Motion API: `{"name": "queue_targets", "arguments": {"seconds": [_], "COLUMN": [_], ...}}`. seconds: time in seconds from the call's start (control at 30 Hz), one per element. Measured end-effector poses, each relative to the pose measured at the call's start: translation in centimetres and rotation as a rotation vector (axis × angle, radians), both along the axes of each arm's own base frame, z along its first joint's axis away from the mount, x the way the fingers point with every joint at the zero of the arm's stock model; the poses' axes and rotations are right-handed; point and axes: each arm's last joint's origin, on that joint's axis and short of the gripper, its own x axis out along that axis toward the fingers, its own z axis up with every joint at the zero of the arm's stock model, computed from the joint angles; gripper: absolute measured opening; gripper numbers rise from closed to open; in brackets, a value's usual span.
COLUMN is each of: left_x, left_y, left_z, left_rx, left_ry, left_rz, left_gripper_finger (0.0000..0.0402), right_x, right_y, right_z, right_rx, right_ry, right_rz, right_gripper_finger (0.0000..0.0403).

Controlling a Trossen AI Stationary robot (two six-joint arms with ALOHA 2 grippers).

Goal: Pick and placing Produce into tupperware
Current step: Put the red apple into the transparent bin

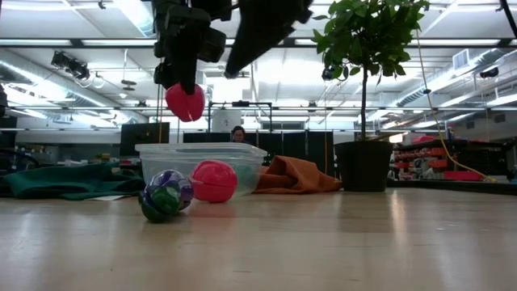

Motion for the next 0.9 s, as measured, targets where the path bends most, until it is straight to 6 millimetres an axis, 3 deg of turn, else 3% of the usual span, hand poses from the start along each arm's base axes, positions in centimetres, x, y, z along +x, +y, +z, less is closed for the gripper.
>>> {"name": "queue_targets", "arguments": {"seconds": [0.37, 0.53, 0.7, 0.9], "left_x": [0.6, 0.8, 1.2, 2.4], "left_y": [0.1, 0.1, 0.2, 0.4], "left_z": [0.1, 0.1, -0.4, -2.4], "left_rx": [0.012, 0.019, 0.019, 0.014], "left_ry": [-0.055, -0.079, -0.074, -0.023], "left_rz": [-0.006, -0.014, -0.015, -0.041], "left_gripper_finger": [0.0257, 0.0259, 0.0259, 0.0254], "right_x": [-2.2, -3.1, -4.7, -7.7], "right_y": [2.2, 2.6, 2.0, 0.4], "right_z": [-1.8, -1.2, -0.7, -1.2], "right_rx": [-0.029, 0.009, 0.096, 0.195], "right_ry": [-0.072, -0.141, -0.263, -0.38], "right_rz": [-0.047, -0.056, -0.081, -0.13], "right_gripper_finger": [0.0267, 0.0267, 0.0267, 0.0267]}}
